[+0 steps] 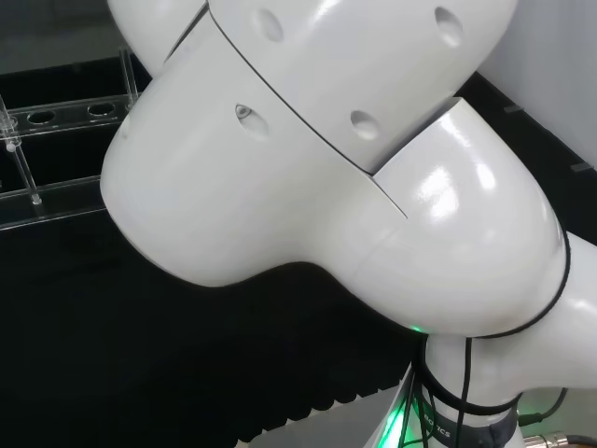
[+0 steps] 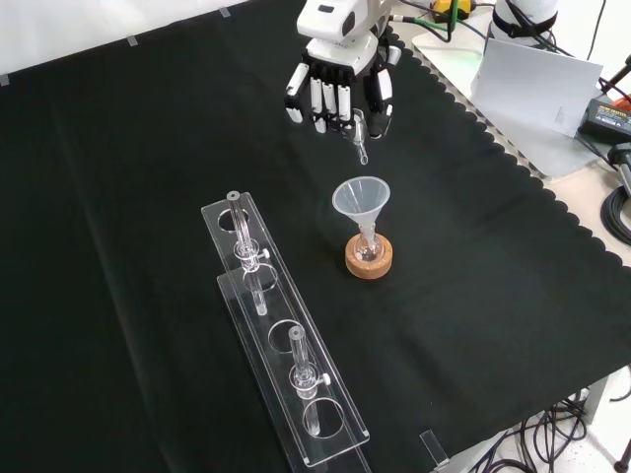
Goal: Pour all the NaCl from the weighing funnel into the round-bottom flask.
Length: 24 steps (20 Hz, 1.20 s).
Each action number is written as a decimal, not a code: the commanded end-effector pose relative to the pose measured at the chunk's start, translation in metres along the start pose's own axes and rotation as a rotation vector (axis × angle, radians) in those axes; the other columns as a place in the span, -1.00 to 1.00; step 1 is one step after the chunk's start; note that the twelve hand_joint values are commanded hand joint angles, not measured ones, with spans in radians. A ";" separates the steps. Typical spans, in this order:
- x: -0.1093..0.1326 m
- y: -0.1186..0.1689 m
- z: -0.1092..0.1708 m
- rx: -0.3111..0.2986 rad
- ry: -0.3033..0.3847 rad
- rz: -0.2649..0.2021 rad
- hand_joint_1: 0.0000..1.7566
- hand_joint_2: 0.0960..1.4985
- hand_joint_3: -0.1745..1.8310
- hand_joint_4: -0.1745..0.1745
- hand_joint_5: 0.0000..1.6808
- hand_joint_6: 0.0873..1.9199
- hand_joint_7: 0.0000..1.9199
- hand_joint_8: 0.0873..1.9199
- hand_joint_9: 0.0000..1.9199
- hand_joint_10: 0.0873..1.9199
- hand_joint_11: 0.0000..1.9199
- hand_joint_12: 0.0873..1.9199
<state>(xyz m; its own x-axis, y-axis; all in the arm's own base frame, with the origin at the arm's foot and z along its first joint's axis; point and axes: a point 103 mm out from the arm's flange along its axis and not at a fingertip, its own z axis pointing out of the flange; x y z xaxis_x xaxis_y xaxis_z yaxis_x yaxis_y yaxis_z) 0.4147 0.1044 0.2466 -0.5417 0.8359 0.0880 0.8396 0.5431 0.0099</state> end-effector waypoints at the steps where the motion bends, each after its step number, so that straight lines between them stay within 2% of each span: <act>1: -0.004 0.003 0.000 0.003 -0.004 -0.004 0.33 -0.29 -0.20 1.00 0.89 -1.00 0.84 -1.00 0.40 -0.89 -0.74 0.50; 6: -0.006 0.005 0.002 0.005 -0.018 -0.010 0.33 -0.29 -0.20 1.00 0.89 -1.00 0.84 -1.00 0.40 -0.89 -0.74 0.50; 14: -0.004 0.009 0.006 0.020 -0.044 -0.045 0.33 -0.29 -0.21 1.00 0.89 -1.00 0.84 -1.00 0.40 -0.90 -0.74 0.50; 24: -0.001 0.019 0.016 0.070 -0.089 -0.064 0.32 -0.28 -0.21 1.00 0.88 -1.00 0.85 -1.00 0.40 -0.90 -0.73 0.50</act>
<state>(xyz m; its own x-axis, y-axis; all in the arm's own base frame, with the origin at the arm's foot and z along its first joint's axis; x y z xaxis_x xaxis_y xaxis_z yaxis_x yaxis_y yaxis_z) 0.4263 0.1129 0.2342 -0.5976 0.8015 0.0201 0.8007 0.5979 -0.0369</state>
